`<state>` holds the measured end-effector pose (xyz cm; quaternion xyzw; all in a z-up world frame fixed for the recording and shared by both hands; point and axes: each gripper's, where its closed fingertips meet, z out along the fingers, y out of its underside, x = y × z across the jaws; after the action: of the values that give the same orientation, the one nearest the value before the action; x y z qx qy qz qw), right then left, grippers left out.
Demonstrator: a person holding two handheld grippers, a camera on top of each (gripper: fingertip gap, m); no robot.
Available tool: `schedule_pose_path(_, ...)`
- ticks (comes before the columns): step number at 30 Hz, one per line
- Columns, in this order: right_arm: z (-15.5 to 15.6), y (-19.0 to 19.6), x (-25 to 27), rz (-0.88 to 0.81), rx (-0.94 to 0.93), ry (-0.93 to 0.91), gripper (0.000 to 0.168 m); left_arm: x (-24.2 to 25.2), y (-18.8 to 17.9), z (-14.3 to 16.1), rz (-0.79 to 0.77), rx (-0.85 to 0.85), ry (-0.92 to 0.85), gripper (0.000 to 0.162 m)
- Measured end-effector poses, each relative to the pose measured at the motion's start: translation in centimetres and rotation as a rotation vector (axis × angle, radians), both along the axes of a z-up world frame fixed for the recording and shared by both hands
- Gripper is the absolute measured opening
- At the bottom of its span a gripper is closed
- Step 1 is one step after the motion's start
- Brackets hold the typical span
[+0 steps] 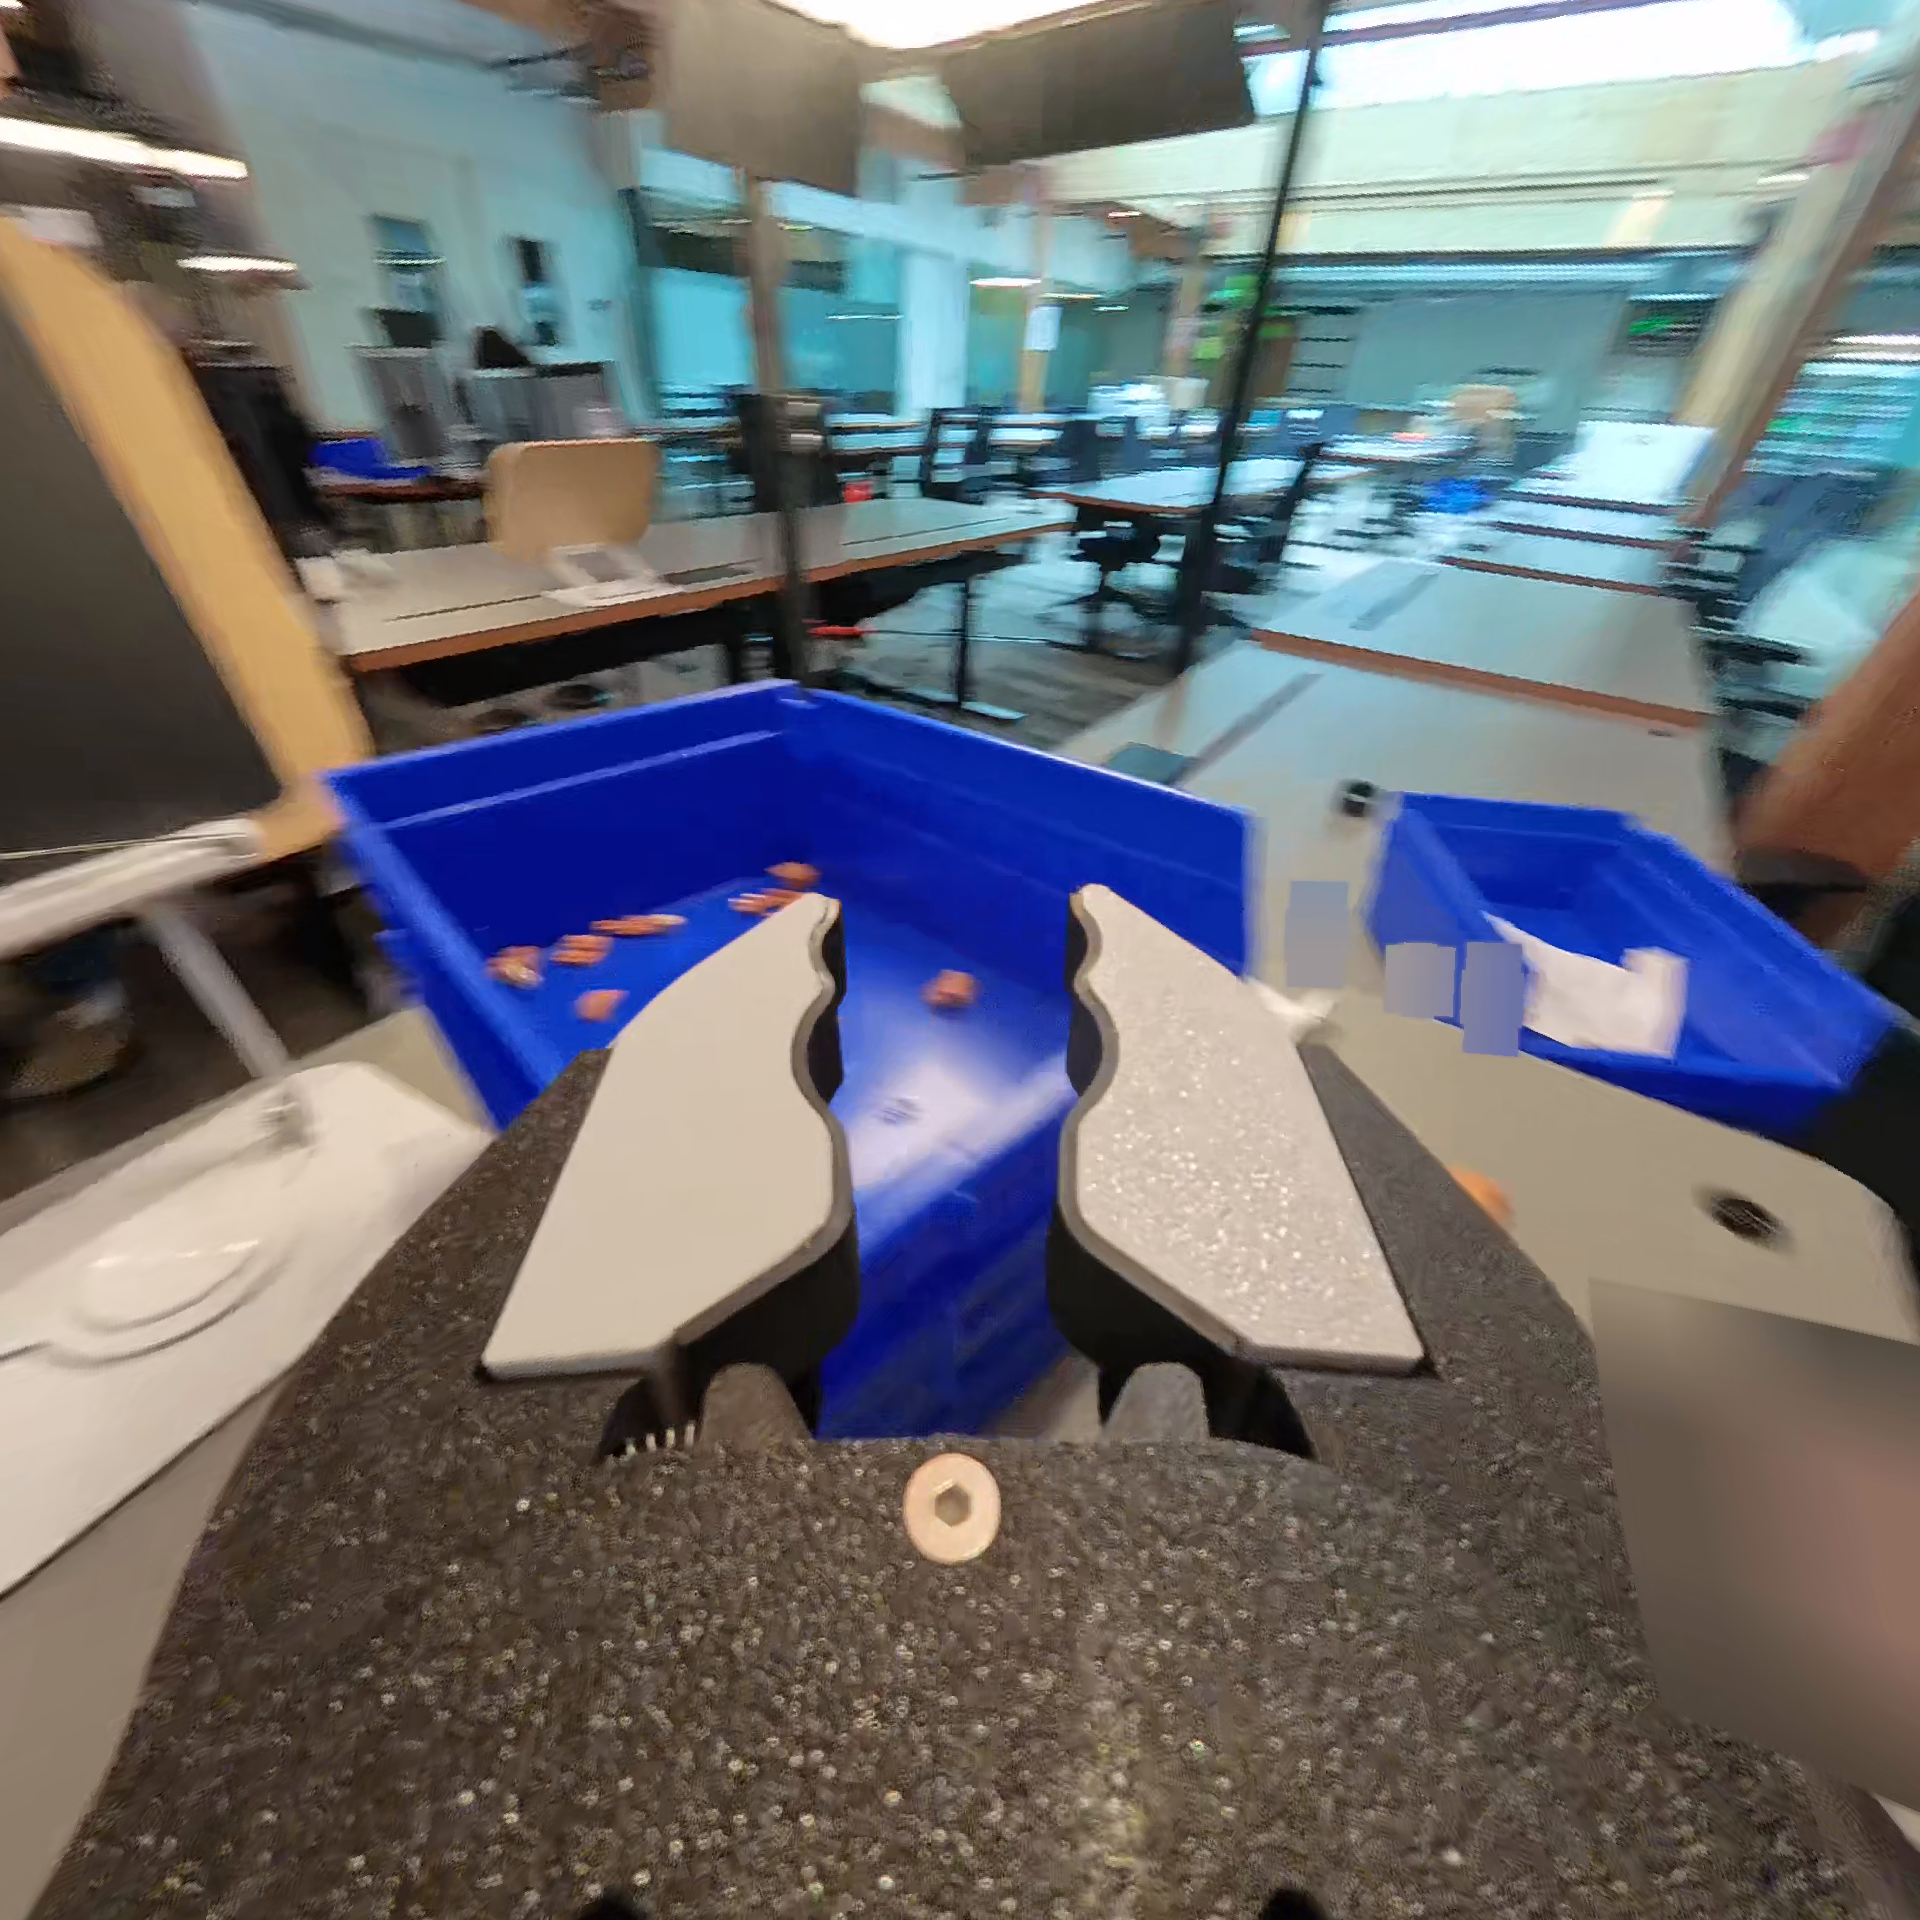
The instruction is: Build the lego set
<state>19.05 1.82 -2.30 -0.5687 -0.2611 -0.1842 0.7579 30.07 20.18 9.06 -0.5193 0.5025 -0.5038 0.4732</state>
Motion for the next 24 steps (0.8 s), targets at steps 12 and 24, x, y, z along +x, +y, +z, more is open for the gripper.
schedule_pose_path(12, 2.6, -1.6, 1.5, -0.124, 0.189, -0.012, 0.017, -9.6, -19.5, -9.3, -0.627, -0.499, 0.074, 0.027)
schedule_pose_path(24, 2.3, -1.1, 1.7, -0.152, 0.17, -0.042, 0.016, -9.3, -20.4, -10.0, -0.714, -0.572, 0.061, 0.009)
